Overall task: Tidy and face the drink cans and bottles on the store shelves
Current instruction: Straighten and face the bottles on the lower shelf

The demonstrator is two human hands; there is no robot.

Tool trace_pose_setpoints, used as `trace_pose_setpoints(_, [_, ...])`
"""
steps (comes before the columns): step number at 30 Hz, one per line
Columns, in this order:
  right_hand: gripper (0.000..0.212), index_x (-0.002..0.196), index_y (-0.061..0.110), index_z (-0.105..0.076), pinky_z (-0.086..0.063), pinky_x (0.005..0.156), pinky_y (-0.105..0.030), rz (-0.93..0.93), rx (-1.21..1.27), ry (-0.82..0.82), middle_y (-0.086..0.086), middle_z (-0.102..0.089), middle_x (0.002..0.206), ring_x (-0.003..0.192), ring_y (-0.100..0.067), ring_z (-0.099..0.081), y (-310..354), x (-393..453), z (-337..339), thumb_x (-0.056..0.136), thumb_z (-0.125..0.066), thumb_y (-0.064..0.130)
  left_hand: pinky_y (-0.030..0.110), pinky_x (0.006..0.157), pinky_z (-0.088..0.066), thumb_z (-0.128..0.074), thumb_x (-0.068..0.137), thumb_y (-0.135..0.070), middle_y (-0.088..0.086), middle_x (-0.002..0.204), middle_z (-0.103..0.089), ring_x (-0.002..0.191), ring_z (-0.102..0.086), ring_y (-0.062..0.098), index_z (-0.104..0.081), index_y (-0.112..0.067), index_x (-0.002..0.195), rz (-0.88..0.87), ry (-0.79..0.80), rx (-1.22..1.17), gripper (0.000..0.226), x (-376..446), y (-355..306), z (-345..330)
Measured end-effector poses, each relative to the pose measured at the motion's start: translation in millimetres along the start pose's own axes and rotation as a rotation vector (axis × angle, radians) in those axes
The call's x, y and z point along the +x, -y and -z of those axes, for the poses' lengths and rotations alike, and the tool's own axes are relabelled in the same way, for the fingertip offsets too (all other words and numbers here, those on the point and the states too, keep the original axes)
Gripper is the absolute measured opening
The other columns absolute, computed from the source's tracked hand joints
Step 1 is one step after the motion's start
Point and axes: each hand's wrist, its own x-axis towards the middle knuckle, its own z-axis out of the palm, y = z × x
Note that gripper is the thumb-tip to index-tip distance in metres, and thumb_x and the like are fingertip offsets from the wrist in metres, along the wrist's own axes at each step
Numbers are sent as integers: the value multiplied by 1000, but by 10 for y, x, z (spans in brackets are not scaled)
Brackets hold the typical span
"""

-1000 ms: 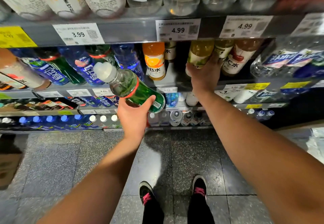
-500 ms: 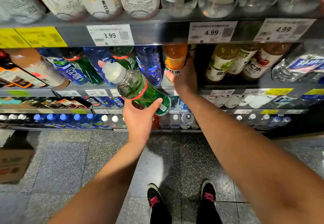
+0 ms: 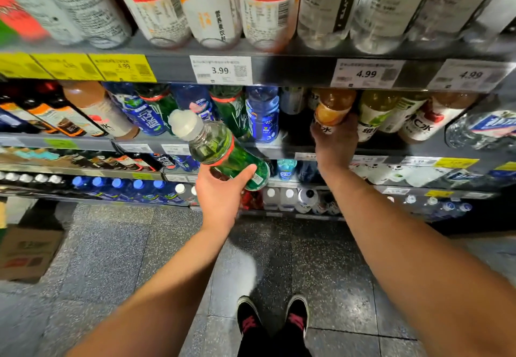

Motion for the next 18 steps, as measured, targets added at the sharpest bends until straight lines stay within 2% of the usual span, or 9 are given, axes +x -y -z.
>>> trace_pose_setpoints(2, [79,142,-2,-42,-36,111,-41,-43,17,-86,-21,-50,141,131,-34,-47,45,-207,9,79,-80,27,27,87,-55,-93,66,-24,-6,89,-73,83,-69,3,-68,-11,100,9,-59,-5,44,-27,-48,52])
trace_pose_setpoints(4, [68,134,0,-49,-41,103,-42,-32,86,-148,-20,-52,134,124,-34,-49,107,-449,-10,77,-79,22,15,80,-52,-92,67,-19,-10,86,-70,76,-65,-9,-66,-14,98,10,-103,-14,40,-40,-107,93])
trace_pose_setpoints(6, [56,128,2,-52,-48,95,-39,32,165,-55,-17,-53,127,111,-25,-55,210,-690,-65,80,-77,18,5,72,-47,-91,69,-15,-13,84,-68,69,-62,-16,-64,-17,94,18,-119,-33,38,-31,-124,135])
trace_pose_setpoints(8, [48,125,4,-54,-50,88,-33,86,174,93,-13,-55,120,97,-11,-54,305,-818,-157,83,-76,15,3,71,-47,-91,69,-13,-13,84,-68,68,-62,-16,-63,-19,94,32,-130,-50,38,3,-122,200])
trace_pose_setpoints(9, [47,124,6,-54,-50,87,-33,102,154,152,-11,-56,119,96,-10,-53,363,-839,-204,83,-76,16,5,72,-48,-91,69,-13,-13,85,-69,69,-62,-15,-63,-19,94,39,-134,-54,38,19,-124,249])
trace_pose_setpoints(11, [50,124,9,-54,-50,92,-38,127,111,223,-10,-57,121,107,-19,-56,445,-808,-325,82,-75,26,8,73,-50,-92,68,-16,-11,85,-70,69,-63,-14,-64,-17,96,45,-134,-55,39,61,-113,357])
trace_pose_setpoints(14, [68,130,11,-50,-50,95,-44,109,48,279,-11,-56,126,116,-29,-57,558,-716,-516,74,-77,40,5,68,-48,-91,69,-12,-10,83,-68,67,-62,-14,-64,-13,95,33,-124,-75,38,168,-39,548])
trace_pose_setpoints(16, [79,136,7,-45,-47,101,-45,107,10,259,-13,-54,133,122,-32,-54,592,-673,-628,73,-79,41,5,68,-47,-90,70,-11,-10,84,-69,67,-63,-14,-64,-10,97,15,-118,-84,37,271,50,689])
trace_pose_setpoints(18, [84,140,0,-43,-41,108,-44,114,-37,216,-20,-51,138,128,-35,-49,573,-630,-726,76,-81,38,11,75,-51,-91,69,-15,-8,86,-70,72,-64,-10,-66,-10,99,6,-122,-77,40,387,135,832])
